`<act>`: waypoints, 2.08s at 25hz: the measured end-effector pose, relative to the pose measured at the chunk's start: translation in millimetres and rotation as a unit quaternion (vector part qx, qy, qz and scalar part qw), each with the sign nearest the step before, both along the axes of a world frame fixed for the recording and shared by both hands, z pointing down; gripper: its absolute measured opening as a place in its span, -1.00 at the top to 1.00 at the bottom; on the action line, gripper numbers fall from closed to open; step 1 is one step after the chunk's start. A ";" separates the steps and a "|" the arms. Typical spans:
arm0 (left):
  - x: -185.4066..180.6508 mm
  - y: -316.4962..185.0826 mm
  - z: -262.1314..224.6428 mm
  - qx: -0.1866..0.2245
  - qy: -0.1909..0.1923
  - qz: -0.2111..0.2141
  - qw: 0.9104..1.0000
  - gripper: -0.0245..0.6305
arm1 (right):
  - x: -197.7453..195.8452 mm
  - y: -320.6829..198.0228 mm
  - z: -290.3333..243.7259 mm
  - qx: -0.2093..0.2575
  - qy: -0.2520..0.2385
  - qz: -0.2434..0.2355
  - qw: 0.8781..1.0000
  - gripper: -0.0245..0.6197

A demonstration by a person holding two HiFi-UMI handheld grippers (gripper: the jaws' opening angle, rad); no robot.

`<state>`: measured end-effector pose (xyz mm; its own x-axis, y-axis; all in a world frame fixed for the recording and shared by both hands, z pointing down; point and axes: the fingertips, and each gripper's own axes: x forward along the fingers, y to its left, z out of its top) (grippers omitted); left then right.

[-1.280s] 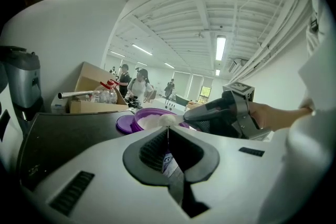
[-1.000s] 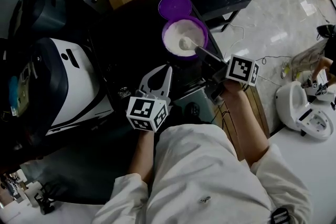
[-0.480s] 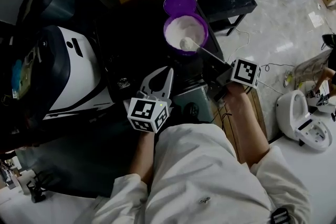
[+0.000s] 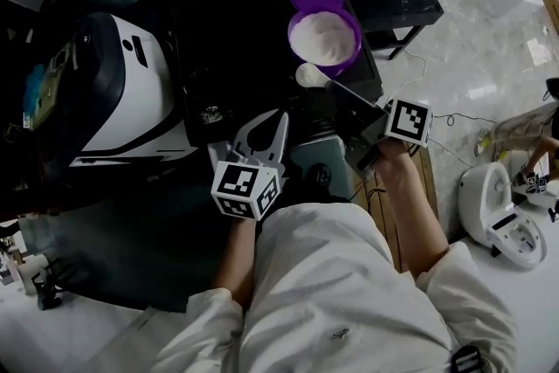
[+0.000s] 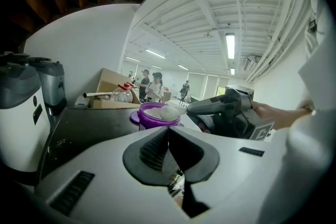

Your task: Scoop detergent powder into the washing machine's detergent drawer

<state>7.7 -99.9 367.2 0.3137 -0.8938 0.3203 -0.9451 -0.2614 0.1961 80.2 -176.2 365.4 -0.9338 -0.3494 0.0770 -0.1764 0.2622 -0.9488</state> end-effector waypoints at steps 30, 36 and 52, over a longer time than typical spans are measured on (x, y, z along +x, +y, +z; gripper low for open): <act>-99.1 119.6 46.5 -0.066 -0.016 -0.183 0.981 0.86 | -95.7 107.3 52.9 -0.027 0.029 -0.194 0.980 0.88; -106.9 124.0 66.0 -0.078 -0.002 -0.188 0.979 0.86 | -104.4 120.0 67.8 -0.028 0.052 -0.207 0.977 0.88; -115.5 132.3 96.3 -0.088 0.028 -0.132 0.987 0.86 | -123.6 154.8 112.9 -0.024 0.121 -0.195 0.973 0.88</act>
